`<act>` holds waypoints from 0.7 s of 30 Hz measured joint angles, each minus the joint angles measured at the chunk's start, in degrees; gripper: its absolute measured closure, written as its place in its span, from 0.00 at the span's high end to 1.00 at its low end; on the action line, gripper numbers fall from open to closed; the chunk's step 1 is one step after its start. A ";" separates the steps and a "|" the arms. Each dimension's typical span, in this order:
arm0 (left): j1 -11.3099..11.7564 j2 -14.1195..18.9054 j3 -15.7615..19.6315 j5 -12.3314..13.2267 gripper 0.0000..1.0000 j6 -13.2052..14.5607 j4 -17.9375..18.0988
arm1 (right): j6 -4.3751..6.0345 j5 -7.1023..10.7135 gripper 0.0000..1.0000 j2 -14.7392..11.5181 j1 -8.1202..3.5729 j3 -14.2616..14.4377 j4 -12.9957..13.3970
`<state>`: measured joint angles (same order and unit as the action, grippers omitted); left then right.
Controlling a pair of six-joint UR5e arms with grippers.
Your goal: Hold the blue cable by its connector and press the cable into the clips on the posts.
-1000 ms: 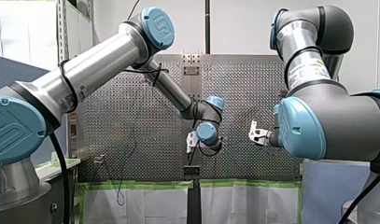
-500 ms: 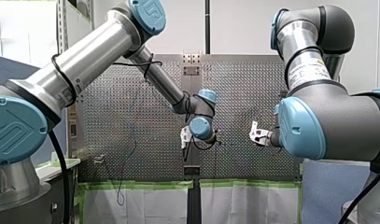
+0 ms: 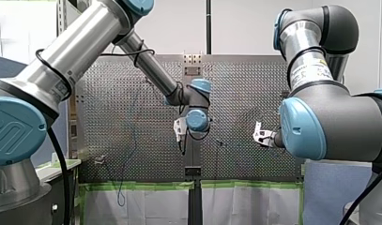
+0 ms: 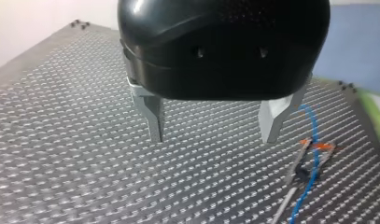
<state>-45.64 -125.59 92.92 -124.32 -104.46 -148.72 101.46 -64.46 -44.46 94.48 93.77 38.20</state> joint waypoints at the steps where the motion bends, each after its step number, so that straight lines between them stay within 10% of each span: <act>1: 0.05 0.40 0.40 -0.29 1.00 -0.08 0.38 | 0.00 -0.03 0.00 -0.01 -0.03 0.00 -0.01; 21: -0.09 11.46 11.46 -1.06 1.00 -2.86 4.41 | -2.32 -2.77 0.00 -0.41 -0.25 0.05 -3.66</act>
<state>-45.72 -114.13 104.38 -125.38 -107.32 -144.31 99.14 -67.23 -44.87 94.23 93.82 34.54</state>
